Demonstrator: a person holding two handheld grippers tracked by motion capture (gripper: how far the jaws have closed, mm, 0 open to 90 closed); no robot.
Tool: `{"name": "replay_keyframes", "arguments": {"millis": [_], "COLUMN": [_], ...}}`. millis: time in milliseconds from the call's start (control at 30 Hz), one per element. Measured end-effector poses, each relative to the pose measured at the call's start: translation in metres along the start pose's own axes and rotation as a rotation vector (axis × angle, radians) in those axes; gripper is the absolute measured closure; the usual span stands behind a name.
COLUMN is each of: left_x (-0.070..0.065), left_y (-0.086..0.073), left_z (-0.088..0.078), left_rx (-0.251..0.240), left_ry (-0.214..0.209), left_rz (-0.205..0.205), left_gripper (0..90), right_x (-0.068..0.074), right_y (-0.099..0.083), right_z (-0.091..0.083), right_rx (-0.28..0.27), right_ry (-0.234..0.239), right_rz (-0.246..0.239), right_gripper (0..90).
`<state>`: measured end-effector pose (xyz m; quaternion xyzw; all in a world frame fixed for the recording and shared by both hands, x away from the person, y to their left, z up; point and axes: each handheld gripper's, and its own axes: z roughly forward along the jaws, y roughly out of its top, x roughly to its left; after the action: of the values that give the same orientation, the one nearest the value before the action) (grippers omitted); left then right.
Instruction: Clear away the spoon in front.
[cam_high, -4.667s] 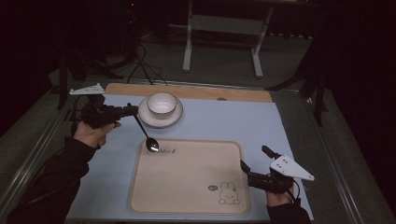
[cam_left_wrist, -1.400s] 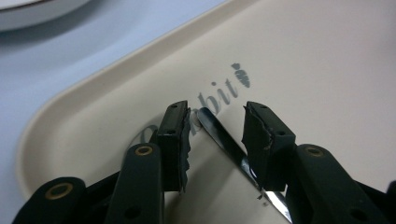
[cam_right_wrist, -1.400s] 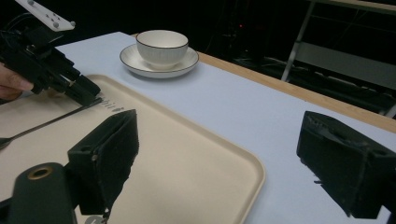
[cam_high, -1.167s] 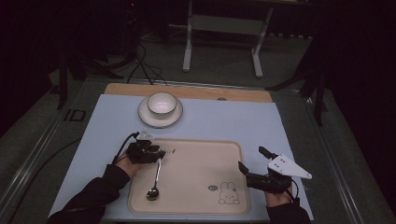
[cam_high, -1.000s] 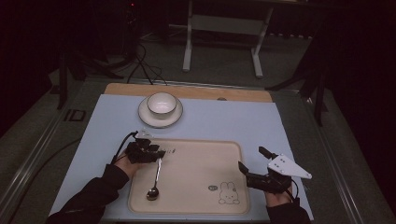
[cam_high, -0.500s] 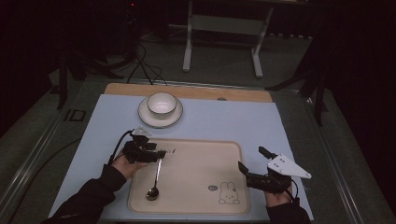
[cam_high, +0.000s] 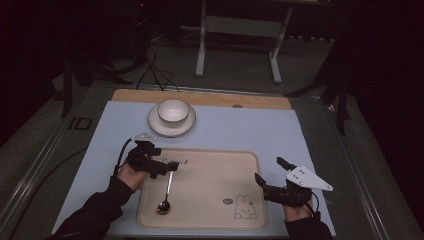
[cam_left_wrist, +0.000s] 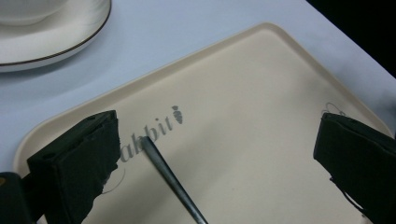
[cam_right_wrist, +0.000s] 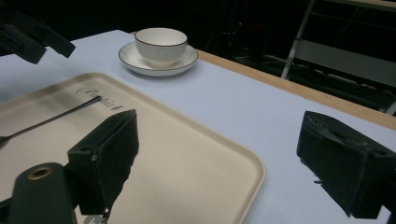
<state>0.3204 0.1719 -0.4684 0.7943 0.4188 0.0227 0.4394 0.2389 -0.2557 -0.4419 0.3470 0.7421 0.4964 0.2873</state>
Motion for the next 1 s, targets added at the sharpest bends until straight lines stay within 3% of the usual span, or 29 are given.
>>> {"name": "replay_keyframes", "arguments": {"millis": [100, 367, 500, 867, 1000], "left_x": [-0.003, -0.015, -0.023, -0.028, -0.025], "left_y": [-0.001, -0.007, -0.012, -0.03, -0.038], "left_z": [-0.004, -0.021, -0.028, -0.039, -0.04], "left_rx": [-0.036, -0.129, -0.143, -0.165, -0.185], "left_ry": [0.021, -0.011, -0.009, -0.014, -0.051], "left_rz": [0.022, 0.096, 0.115, 0.112, 0.118], "left_gripper": [0.6, 0.6, 0.6, 0.6, 0.6], "right_x": [0.0, -0.001, -0.001, -0.001, -0.001], "right_y": [0.0, -0.001, -0.001, -0.001, -0.001], "right_z": [0.0, 0.0, -0.001, -0.002, -0.001], "right_rx": [-0.001, 0.001, 0.0, -0.003, -0.001], "right_ry": [-0.002, -0.003, -0.003, -0.005, -0.001], "right_rz": [0.002, 0.002, 0.005, 0.0, -0.001], "right_gripper": [12.7, 12.7, 12.6, 12.6, 12.6]}}
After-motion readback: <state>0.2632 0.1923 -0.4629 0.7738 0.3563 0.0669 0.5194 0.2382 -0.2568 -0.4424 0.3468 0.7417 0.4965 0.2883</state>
